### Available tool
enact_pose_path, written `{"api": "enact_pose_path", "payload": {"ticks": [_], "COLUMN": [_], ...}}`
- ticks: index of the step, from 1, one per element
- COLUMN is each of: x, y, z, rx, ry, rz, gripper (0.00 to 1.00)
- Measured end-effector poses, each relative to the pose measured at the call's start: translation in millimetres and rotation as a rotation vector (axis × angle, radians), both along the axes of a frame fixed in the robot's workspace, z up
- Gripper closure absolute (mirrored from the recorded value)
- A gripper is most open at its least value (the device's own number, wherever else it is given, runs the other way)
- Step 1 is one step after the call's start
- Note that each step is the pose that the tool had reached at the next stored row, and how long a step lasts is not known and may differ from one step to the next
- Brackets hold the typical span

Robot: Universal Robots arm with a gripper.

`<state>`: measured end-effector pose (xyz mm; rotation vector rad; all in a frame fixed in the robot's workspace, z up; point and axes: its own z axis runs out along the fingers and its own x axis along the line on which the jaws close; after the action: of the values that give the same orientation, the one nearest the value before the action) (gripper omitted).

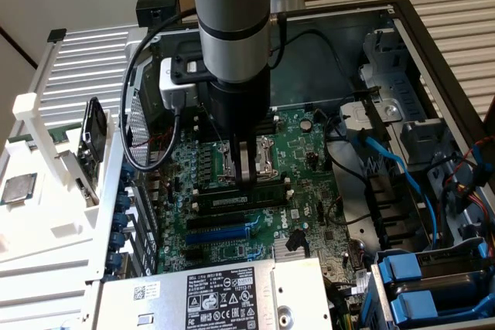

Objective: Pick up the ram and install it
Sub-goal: 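Press down the ram until it locks into place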

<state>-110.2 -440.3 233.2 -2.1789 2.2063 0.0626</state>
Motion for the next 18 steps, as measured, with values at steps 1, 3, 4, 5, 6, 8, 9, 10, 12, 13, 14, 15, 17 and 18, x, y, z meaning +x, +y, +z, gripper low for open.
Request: {"api": "enact_pose_path", "payload": {"ticks": [1, 3, 4, 5, 6, 8, 9, 10, 12, 13, 14, 15, 17, 18], "x": [0.0, 0.0, 0.0, 0.0, 0.0, 0.0, 0.0, 0.0, 0.0, 0.0, 0.0, 0.0, 0.0, 0.0], "y": [-0.1, -0.4, -0.5, -0.7, -0.9, -1.2, -1.3, -1.4, -1.5, -1.5, -1.5, -1.6, -1.6, -1.6], "z": [-0.4, -1.0, -1.4, -1.6, -1.9, -2.4, -2.7, -3.0, -3.7, -4.0, -4.4, -4.6, -5.5, -5.7], "rx": [0.0001, 0.0, 0.0001, -0.0001, -0.0001, -0.0001, -0.0001, -0.0003, -0.0002, -0.0001, 0.0, -0.0003, 0.0004, 0.0001], "ry": [0.0, 0.0001, 0.0001, 0.0002, 0.0003, 0.0004, 0.0004, 0.0005, 0.0006, 0.0006, 0.0006, 0.0008, 0.0006, 0.0007], "rz": [0.0, 0.001, 0.001, 0.002, 0.002, 0.002, 0.003, 0.003, 0.004, 0.004, 0.004, 0.005, 0.005, 0.005], "gripper": [0.89, 0.89, 0.89, 0.89, 0.89, 0.89, 0.89, 0.89, 0.89, 0.89, 0.89, 0.89, 0.89, 0.89]}}
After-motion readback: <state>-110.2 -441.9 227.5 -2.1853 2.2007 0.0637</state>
